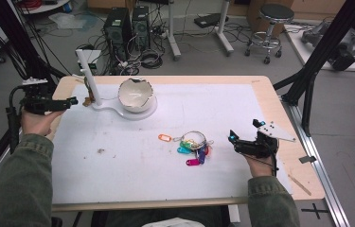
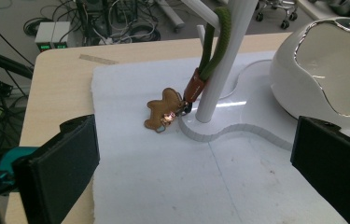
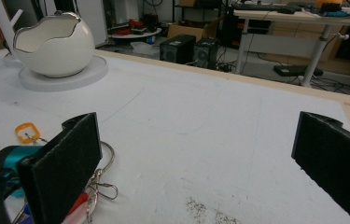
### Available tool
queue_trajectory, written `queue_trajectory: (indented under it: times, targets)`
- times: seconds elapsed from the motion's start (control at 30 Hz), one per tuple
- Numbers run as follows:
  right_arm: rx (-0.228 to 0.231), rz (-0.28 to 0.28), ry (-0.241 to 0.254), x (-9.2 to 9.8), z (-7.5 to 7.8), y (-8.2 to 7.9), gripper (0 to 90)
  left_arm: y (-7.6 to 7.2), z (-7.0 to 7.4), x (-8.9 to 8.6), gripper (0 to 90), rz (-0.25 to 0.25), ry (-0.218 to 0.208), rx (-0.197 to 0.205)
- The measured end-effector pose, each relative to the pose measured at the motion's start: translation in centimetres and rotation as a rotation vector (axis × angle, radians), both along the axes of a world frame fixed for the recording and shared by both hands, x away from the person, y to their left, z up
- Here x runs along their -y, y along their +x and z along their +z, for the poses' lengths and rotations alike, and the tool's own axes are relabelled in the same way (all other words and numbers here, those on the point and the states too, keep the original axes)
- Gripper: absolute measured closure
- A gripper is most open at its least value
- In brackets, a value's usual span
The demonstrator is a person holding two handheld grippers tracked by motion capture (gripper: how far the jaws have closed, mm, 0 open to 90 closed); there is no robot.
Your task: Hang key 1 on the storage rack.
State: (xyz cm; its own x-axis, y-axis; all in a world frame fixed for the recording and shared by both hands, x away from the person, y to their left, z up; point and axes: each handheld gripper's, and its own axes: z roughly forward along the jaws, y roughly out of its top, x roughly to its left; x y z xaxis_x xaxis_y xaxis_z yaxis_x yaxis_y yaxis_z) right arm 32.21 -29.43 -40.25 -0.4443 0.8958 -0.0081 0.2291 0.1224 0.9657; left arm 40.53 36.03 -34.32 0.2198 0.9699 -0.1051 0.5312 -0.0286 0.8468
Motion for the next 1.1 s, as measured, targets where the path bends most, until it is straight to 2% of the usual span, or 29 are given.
queue_trajectory:
  times: [0.33,0.77,1.1]
  targets:
    - [-0.005,0.002,0.001,0.0,0.0,0.0,0.5,-1.7,-0.4,-0.3,1.6,0.0,-0.001,0.03]
    - [-0.003,0.005,-0.003,-0.1,0.0,0.0,0.5,-3.5,-1.3,0.3,1.7,-0.037,-0.005,0.052]
    - [-0.001,0.009,-0.007,-0.1,0.0,0.0,0.5,-5.3,-1.8,0.9,1.7,-0.055,-0.024,0.108]
